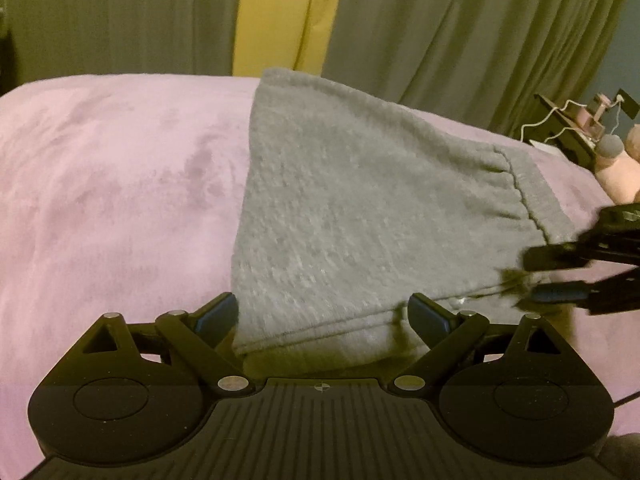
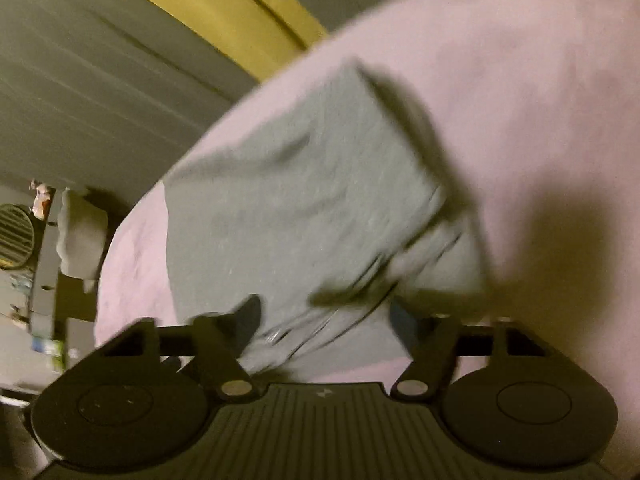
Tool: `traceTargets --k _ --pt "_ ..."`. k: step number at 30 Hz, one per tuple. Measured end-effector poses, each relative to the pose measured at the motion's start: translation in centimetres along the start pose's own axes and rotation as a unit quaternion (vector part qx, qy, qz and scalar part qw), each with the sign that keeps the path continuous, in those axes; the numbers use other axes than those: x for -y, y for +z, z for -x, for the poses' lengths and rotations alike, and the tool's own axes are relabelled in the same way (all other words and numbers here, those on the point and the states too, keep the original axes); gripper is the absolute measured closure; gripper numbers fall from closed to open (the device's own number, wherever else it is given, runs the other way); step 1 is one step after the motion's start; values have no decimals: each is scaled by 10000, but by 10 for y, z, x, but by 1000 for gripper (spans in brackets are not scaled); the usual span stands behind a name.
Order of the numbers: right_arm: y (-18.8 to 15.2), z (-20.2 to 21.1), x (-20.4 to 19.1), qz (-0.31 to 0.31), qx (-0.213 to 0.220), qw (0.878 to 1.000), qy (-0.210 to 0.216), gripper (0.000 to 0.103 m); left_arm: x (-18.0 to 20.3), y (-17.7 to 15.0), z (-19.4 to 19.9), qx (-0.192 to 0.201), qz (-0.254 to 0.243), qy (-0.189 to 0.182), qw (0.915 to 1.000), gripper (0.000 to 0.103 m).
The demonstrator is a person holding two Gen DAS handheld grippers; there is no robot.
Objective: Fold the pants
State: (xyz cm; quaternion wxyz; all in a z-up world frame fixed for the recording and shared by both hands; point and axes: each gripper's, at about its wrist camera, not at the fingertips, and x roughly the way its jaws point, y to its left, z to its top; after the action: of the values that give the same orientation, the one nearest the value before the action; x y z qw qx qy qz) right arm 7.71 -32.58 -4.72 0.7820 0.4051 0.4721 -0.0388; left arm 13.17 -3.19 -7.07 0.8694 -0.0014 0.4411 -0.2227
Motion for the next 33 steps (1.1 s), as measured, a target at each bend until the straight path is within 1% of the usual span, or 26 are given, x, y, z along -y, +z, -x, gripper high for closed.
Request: traceTargets --k 2,4,6,10,12,14,15,17,19,20,21,23,25,26,27,29,30,31,32,33 --pt "1 -14 -5 -64 -76 9999 134 56 1 0 3 35 -24 -9 10000 7" --pt "5 -22 -7 -126 -5 9999 77 61 2 0 5 83 -13 -14 10000 7" --pt "10 -31 -8 -267 -2 9996 42 61 2 0 7 125 -6 -59 9999 7" --pt "10 -50 -6 -346 -69 9994 -14 80 3 -1 3 17 -4 -28 10000 7" --pt "10 -64 -5 -450 -271 9986 -70 80 3 -1 5 51 -67 2 10000 7" --pt "9 -68 -1 -767 -418 9962 7 79 3 0 6 127 -92 3 9999 7" --pt "10 -65 0 -847 -359 9957 52 79 4 2 5 153 -65 7 9999 7" --pt "11 -61 -1 -757 -193 9969 -53 74 7 8 0 92 -9 2 10000 7" --pt "10 -68 1 -850 -213 9961 -71 74 13 12 -3 92 -34 -60 9999 7" --pt "10 -73 2 -871 -226 9959 -60 83 19 15 -4 110 -96 -53 9999 7" --pt "10 -75 2 -827 -174 9964 -98 88 23 17 -4 139 -174 -34 9997 7" --pt "3 -71 -7 -533 10 9985 -155 94 30 20 -5 223 -307 31 9993 7" --pt "-6 -58 -18 -95 331 9993 -173 97 35 23 -6 294 -406 119 9987 7" --pt "-11 -51 -22 25 457 9989 -98 97 35 23 -7 310 -419 144 9985 7" --pt "-14 -46 -22 2 518 9987 -23 97 35 24 -9 307 -430 165 9985 7" --pt "-21 -37 -12 -141 539 9983 188 97 32 22 -14 261 -454 193 9984 7" --pt "-25 -33 -4 -229 533 9979 271 97 30 19 -20 164 -489 259 9983 7" --pt "-28 -34 2 -228 490 9982 278 97 27 19 -29 -35 -516 369 9980 7" --pt "-30 -40 7 -188 431 9988 127 97 24 14 -41 -360 -571 565 9961 7" --pt "-29 -46 13 -182 355 9992 -40 97 22 11 -49 -482 -652 676 9944 6"
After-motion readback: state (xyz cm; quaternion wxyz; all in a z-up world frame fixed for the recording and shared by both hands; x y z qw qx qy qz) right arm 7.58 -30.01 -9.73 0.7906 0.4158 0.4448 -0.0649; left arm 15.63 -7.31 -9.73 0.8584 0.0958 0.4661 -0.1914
